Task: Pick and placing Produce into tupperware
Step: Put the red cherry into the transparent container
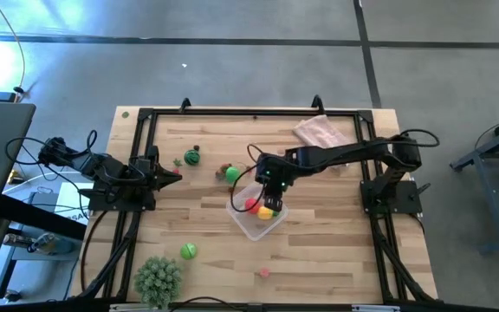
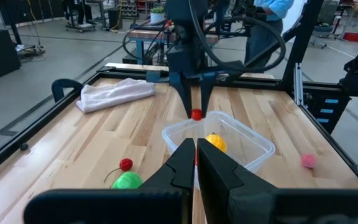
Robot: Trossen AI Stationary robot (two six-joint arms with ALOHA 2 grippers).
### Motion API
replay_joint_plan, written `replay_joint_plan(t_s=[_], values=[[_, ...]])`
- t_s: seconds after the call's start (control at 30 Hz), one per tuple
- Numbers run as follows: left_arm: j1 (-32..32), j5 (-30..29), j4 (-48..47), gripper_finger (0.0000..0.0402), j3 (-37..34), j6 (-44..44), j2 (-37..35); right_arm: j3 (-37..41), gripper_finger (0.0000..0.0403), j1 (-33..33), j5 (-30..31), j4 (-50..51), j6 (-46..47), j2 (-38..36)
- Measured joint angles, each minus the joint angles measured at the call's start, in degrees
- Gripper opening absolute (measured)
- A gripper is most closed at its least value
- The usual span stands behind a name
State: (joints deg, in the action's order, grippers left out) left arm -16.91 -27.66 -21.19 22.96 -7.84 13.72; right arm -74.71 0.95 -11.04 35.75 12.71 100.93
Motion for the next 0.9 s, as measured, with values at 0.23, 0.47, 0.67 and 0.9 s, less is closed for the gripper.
replay_joint_plan(t_s=[0.23,0.47,0.67,0.9], values=[[0.0,0.0,0.0,0.0008,0.0,0.0,0.0,0.2,0.0085,0.0,-2.7,-2.6,-4.6,6.1],[0.0,0.0,0.0,0.0008,0.0,0.0,0.0,0.2,0.0085,0.2,0.7,-2.9,-8.4,7.2],[0.0,0.0,0.0,0.0008,0.0,0.0,0.0,0.2,0.009,0.3,0.5,-2.1,-11.3,7.8],[0.0,0.0,0.0,0.0008,0.0,0.0,0.0,0.2,0.0123,-0.2,0.6,-2.6,-11.5,7.8]])
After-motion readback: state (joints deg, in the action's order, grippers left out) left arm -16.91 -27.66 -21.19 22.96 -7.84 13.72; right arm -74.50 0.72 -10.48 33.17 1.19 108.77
